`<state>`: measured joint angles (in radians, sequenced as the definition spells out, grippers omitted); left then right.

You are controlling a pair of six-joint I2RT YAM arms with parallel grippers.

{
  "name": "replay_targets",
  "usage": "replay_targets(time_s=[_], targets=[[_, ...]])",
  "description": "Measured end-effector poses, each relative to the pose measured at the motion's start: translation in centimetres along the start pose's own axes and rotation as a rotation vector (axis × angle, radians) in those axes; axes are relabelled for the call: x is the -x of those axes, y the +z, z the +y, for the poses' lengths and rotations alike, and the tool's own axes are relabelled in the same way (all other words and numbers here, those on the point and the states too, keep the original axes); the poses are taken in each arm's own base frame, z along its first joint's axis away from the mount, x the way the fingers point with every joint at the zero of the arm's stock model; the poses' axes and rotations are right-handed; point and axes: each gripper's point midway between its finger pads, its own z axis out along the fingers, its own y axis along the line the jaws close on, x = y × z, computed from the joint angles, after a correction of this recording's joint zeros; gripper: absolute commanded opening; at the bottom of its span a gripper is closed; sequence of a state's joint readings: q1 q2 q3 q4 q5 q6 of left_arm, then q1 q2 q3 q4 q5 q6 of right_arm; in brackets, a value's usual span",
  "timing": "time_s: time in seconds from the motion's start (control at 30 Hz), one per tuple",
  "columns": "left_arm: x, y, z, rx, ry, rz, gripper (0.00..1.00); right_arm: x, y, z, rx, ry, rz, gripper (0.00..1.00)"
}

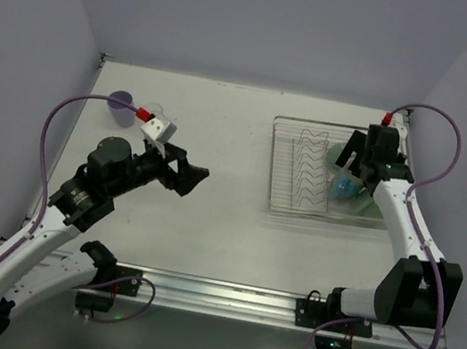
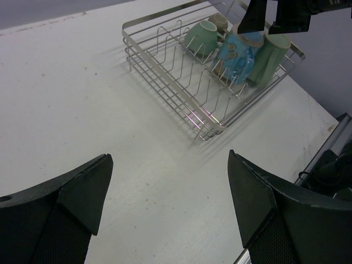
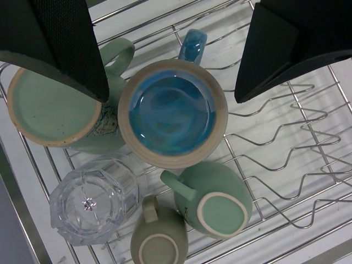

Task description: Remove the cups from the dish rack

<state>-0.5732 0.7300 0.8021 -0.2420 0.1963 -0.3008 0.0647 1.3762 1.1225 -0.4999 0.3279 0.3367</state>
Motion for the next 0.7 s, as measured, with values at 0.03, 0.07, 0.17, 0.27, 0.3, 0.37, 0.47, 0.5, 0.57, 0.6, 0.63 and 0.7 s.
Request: replay_targets(time_s=[0.03, 0.07, 0.17, 0.27, 0.3, 0.37, 0.47, 0.5, 0.57, 0.6, 0.63, 0.7], targets=[[0.0, 0.0, 0.0, 0.0, 0.002, 0.001, 0.91, -0.1, 0.1, 0.0, 0.005, 0.0, 0.006, 0.99], [0.0, 0.0, 0.0, -0.001, 0.003, 0.001, 0.91, -0.2, 0.2, 0.0, 0.009, -0.002, 0.011, 0.99], [-0.1, 0.1, 0.0, -0.002, 0.005, 0.006, 0.91, -0.5, 0.6, 0.1, 0.016, -0.002, 0.029, 0.99], [-0.2, 0.2, 0.0, -0.001, 0.005, 0.01, 0.91, -0.8, 0.8, 0.1, 0.027, 0.003, 0.043, 0.99], [-0.3, 0.2, 0.0, -0.001, 0.004, 0.011, 0.91, -0.8, 0.8, 0.1, 0.029, 0.005, 0.044, 0.99], [-0.3, 0.3, 0.0, -0.001, 0.004, 0.013, 0.9, -0.7, 0.9, 0.1, 0.034, 0.009, 0.046, 0.99], [-0.3, 0.3, 0.0, -0.001, 0.004, 0.013, 0.9, -1.2, 1.4, 0.3, 0.04, 0.004, 0.063, 0.99], [-0.3, 0.3, 0.0, -0.001, 0.004, 0.013, 0.9, -1.3, 1.6, 0.3, 0.039, 0.001, 0.069, 0.99], [-0.3, 0.3, 0.0, -0.001, 0.004, 0.013, 0.9, -1.7, 2.1, 0.2, 0.033, -0.004, 0.086, 0.99], [-0.3, 0.3, 0.0, -0.001, 0.004, 0.013, 0.9, -1.9, 2.3, 0.2, 0.031, -0.005, 0.093, 0.99], [-0.3, 0.3, 0.0, -0.001, 0.004, 0.013, 0.9, -2.1, 2.5, 0.2, 0.03, -0.008, 0.101, 0.99], [-0.3, 0.3, 0.0, -0.001, 0.004, 0.013, 0.89, -2.5, 2.8, 0.2, 0.026, -0.012, 0.114, 0.99]])
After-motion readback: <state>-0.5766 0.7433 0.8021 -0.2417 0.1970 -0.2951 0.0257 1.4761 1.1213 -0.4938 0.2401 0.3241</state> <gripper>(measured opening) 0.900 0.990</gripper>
